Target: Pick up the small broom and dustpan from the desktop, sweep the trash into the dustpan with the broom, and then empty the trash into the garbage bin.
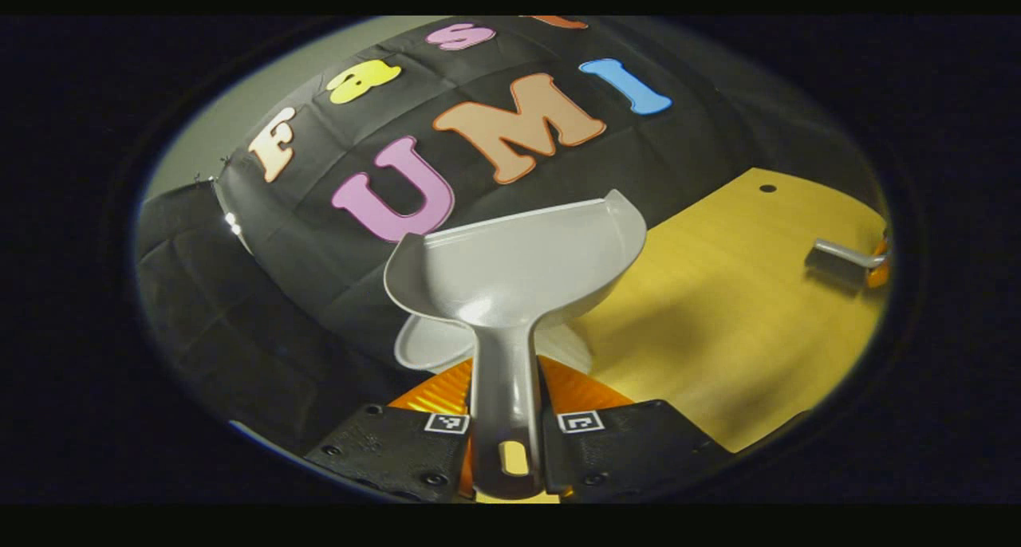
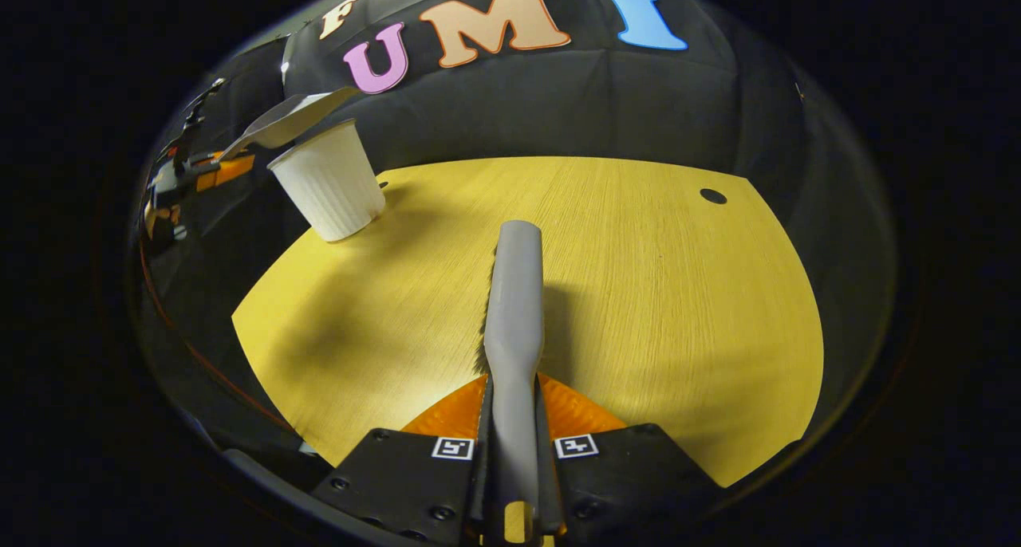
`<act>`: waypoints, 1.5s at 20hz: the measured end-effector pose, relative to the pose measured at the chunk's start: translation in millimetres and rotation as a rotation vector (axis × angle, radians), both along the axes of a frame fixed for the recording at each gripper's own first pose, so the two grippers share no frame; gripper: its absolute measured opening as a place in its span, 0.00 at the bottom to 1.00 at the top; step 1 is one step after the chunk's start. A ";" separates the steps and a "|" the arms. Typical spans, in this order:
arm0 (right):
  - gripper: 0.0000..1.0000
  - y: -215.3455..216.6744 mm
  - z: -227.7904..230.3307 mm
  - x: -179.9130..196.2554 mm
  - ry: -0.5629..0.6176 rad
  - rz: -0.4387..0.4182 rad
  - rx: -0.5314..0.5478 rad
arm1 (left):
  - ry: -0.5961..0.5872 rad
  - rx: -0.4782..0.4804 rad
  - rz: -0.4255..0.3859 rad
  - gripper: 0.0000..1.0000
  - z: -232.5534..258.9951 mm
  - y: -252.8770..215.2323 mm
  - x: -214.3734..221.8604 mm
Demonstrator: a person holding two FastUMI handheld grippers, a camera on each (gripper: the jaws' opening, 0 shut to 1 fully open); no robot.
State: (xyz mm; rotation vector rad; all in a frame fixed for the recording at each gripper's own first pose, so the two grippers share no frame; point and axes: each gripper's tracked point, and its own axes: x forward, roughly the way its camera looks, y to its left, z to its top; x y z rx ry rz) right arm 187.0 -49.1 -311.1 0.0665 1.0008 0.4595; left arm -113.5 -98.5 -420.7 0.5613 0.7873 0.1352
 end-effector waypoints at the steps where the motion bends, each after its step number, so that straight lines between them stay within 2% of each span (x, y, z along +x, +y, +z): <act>1: 0.22 0.9 -0.2 0.3 -0.003 -0.005 -0.001 | 0.006 -0.040 0.005 0.25 -10.4 -16.0 -3.6; 4: 0.22 -0.6 2.0 0.9 -0.004 -0.018 -0.011 | 0.032 -0.140 -0.005 0.25 -39.8 -58.8 -14.0; 5: 0.22 -0.4 1.8 0.8 0.000 -0.026 -0.014 | 0.048 -0.158 -0.008 0.24 -49.4 -69.9 -20.3; 10: 0.21 -0.3 -4.2 1.8 -0.005 -0.067 -0.068 | 0.164 -0.230 0.004 0.28 -107.8 -110.6 -63.9; 11: 0.21 -0.8 -3.1 0.6 -0.001 -0.073 -0.084 | 0.189 -0.250 0.017 0.26 -120.9 -117.6 -73.4; 12: 0.17 -1.2 -2.3 1.1 -0.001 -0.084 -0.101 | 0.217 -0.266 0.026 0.25 -131.7 -122.9 -85.3; 14: 0.21 -2.9 1.2 0.9 -0.011 -0.095 -0.141 | 0.260 -0.280 0.040 0.27 -150.6 -134.0 -104.6; 19: 0.17 -2.9 2.4 -0.2 -0.019 -0.112 -0.244 | 0.340 -0.294 0.101 0.26 -182.8 -145.8 -137.9; 20: 0.21 -3.5 3.9 0.2 -0.015 -0.110 -0.258 | 0.349 -0.291 0.119 0.25 -185.5 -148.1 -140.2; 23: 0.17 -6.2 5.7 2.8 -0.027 -0.088 -0.307 | 0.369 -0.270 0.161 0.26 -187.0 -145.4 -140.2; 24: 0.21 -5.7 6.2 1.5 -0.027 -0.079 -0.321 | 0.387 -0.268 0.167 0.26 -185.2 -147.1 -140.9; 28: 0.22 -10.7 2.1 -4.8 -0.004 -0.053 -0.361 | 0.412 -0.271 0.187 0.27 -184.4 -145.4 -140.1; 29: 0.18 -11.3 0.2 -8.8 0.013 -0.053 -0.358 | 0.415 -0.267 0.188 0.28 -186.6 -145.2 -141.6; 30: 0.22 -11.7 2.3 -12.8 0.035 -0.053 -0.361 | 0.411 -0.268 0.188 0.29 -185.6 -145.7 -142.6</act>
